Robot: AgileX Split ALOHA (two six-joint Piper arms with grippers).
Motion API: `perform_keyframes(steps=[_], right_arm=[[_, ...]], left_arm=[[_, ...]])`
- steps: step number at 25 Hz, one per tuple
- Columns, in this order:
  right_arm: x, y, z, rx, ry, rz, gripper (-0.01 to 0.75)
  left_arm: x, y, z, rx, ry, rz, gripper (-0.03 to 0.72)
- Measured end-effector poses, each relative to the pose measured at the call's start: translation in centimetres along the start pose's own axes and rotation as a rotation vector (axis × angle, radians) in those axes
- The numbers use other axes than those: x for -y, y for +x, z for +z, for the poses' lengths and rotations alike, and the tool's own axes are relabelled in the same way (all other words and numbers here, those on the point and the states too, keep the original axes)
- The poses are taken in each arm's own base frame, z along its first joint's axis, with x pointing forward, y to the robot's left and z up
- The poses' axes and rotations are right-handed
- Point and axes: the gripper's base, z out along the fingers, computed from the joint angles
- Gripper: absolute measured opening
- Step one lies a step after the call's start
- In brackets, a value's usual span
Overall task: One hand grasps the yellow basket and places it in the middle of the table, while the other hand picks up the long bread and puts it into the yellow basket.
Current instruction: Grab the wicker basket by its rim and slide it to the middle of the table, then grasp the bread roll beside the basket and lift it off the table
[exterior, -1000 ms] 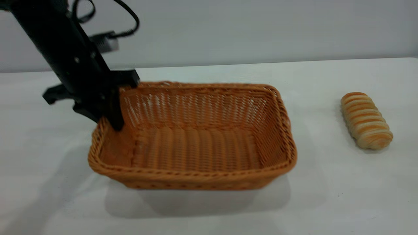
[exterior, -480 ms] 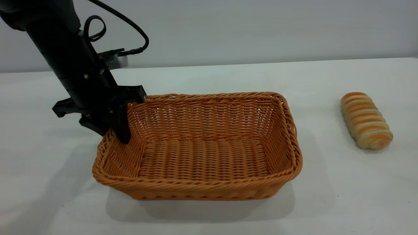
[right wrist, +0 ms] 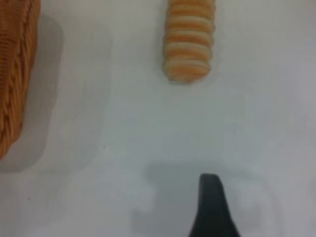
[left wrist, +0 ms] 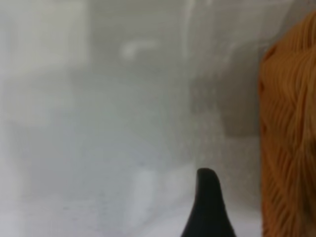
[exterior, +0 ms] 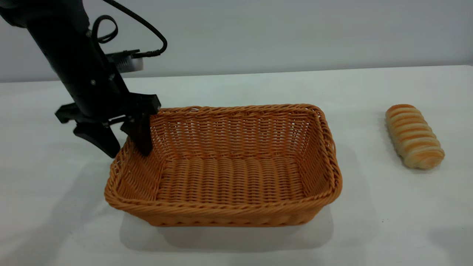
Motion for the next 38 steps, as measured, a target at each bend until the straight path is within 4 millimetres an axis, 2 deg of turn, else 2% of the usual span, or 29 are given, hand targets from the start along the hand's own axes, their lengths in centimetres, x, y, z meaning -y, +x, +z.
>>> perform_keyframes(steps=[3,9,13,17,21,29,33,38], right_arm=[[-0.3,-1.5,1.4,-0.023,0.001,-0.007,0.593],[-1.1,-5.4,4.4,-0.071,0.002,0.0,0.593],[-1.7,-7.4,7.3,-0.17,0.013,0.014,0.593],[-2.4,-8.6,10.6,-0.27,0.023,0.025,0.591],[-2.5,-9.1,14.2,-0.359,0.036,0.038,0.591],[-1.2,-9.3,20.6,-0.492,-0.034,0.109,0.591],[-1.3,-9.2,23.0,-0.515,-0.069,0.099,0.591],[-0.9,-9.6,25.1,-0.506,-0.063,0.07,0.591]], left_arm=[[0.0,-0.3,-1.4,0.03,-0.021,0.04,0.584],[0.4,-0.8,-4.5,0.097,-0.03,0.072,0.581],[0.5,-1.0,-6.3,0.134,-0.043,0.098,0.581],[0.6,-1.1,-7.4,0.157,-0.043,0.104,0.581],[0.8,-1.1,-8.4,0.177,-0.04,0.107,0.581],[1.0,-1.1,-10.2,0.215,-0.036,0.111,0.581],[1.1,-1.1,-10.6,0.218,-0.035,0.112,0.581],[1.3,-0.8,-11.7,0.226,-0.032,0.115,0.581]])
